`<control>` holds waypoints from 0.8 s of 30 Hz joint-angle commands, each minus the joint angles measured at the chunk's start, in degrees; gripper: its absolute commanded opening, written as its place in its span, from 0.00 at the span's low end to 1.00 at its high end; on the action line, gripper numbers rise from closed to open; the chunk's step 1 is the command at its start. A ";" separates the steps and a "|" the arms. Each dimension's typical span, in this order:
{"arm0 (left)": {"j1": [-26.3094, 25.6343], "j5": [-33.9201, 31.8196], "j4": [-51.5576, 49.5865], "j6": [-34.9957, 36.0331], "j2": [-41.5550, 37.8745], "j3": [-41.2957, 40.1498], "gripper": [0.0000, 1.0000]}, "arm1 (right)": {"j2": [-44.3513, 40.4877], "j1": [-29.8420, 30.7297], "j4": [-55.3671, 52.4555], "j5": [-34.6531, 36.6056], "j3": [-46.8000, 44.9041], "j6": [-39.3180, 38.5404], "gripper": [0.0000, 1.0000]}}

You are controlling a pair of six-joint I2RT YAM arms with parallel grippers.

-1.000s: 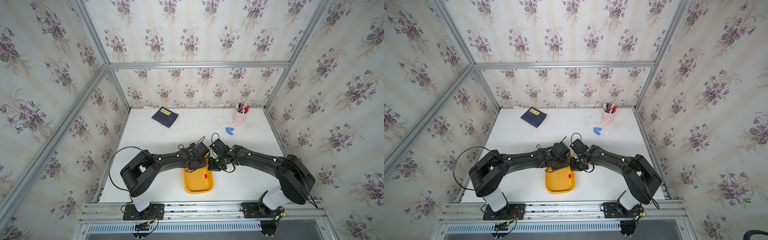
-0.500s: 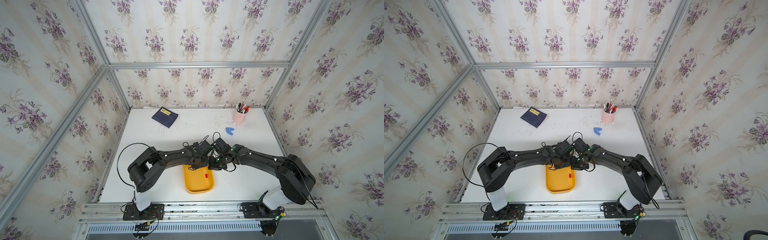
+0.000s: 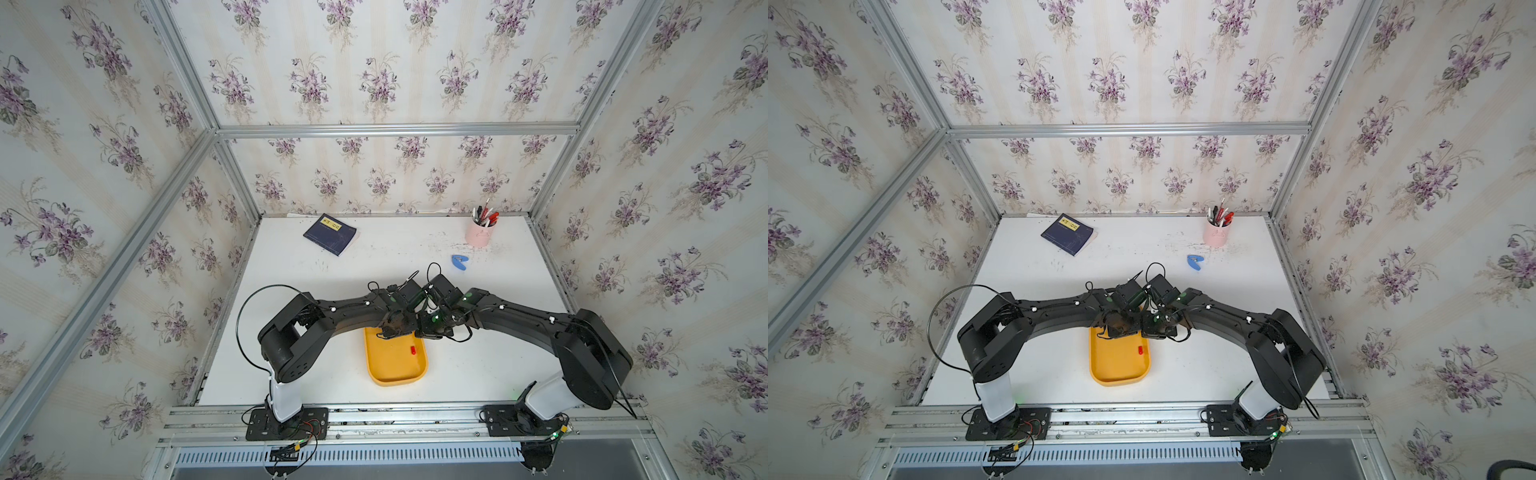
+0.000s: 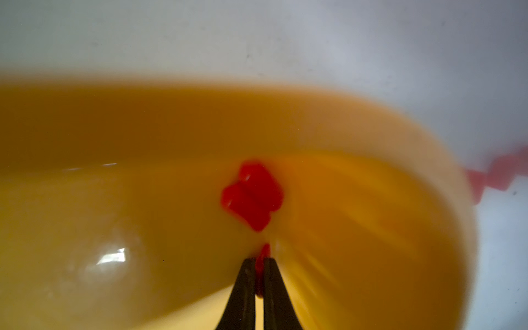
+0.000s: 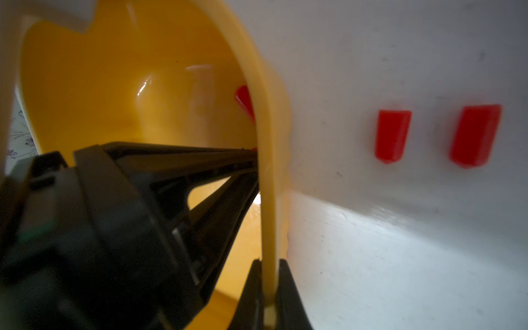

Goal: Take the screw protection sleeves out of the storage box
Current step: Pick up the screw protection sleeve from the storage box, then place the screw protection sleeve at the center of the board.

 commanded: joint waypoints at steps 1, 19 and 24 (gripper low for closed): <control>0.17 -1.29 0.18 2.95 -3.08 0.75 0.12 | -0.01 1.10 -2.29 2.62 -0.55 0.47 0.00; 13.56 -4.55 -15.06 17.23 -31.31 -4.94 0.13 | -0.03 1.10 -2.42 2.80 -0.73 0.34 0.00; 20.38 -4.59 -14.66 23.69 -35.32 -9.22 0.14 | -0.02 1.10 -2.52 2.86 -0.66 0.26 0.00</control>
